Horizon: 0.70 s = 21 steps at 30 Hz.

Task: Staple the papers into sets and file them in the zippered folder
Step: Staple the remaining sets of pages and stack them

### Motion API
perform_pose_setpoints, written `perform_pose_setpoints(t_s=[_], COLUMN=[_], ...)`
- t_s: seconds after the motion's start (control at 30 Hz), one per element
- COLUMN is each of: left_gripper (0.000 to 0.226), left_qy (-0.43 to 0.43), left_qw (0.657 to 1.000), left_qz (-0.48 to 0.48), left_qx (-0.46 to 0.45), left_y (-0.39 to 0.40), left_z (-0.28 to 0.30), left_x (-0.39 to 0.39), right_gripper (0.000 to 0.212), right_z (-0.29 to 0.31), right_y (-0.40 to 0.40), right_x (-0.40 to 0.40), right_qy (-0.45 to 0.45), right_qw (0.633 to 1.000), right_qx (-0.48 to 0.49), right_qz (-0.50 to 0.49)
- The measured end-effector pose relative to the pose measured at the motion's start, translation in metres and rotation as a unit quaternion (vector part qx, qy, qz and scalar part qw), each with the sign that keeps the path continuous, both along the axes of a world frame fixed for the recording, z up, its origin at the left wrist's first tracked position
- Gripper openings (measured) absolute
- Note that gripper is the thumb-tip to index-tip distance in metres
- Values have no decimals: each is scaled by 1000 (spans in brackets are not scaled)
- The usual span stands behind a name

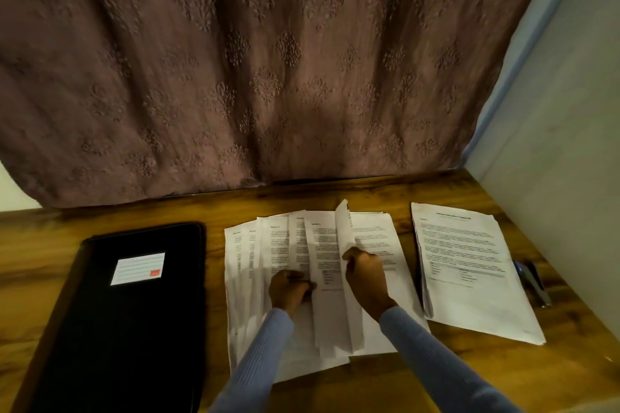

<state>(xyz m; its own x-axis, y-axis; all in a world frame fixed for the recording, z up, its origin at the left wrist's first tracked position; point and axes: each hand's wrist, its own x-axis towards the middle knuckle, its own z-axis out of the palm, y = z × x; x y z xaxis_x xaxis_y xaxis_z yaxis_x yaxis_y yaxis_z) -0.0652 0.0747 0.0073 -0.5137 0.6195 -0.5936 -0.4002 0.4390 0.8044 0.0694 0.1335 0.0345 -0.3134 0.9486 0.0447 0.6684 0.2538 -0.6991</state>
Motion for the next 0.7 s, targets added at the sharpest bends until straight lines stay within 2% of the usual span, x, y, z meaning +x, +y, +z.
perform_pose_setpoints(t_s=[0.1,0.23,0.37,0.63,0.7], left_gripper=[36,17,19,16,18], left_qy=[6,28,41,65,71], left_qw=[1000,1000,999,998,997], left_qz=[2,5,14,8,1], left_qx=[3,7,18,1,4], left_y=[0,-2,-3,1,2], left_z=[-3,-2,-1,-4,-3], left_x=[-1,1,3,3,4], right_gripper=[25,34,47,56,44], right_z=[-3,-5,-5,-7,-8], right_y=[-1,-3,-8,-10,-9], right_x=[-2,-13,-22,-27,-28], right_qy=[-31,-101,-161,-157,-161], right_qw=[999,994,985,985,984], right_qx=[-2,-28,-54,-68,-70], right_qz=[28,44,41,30,35])
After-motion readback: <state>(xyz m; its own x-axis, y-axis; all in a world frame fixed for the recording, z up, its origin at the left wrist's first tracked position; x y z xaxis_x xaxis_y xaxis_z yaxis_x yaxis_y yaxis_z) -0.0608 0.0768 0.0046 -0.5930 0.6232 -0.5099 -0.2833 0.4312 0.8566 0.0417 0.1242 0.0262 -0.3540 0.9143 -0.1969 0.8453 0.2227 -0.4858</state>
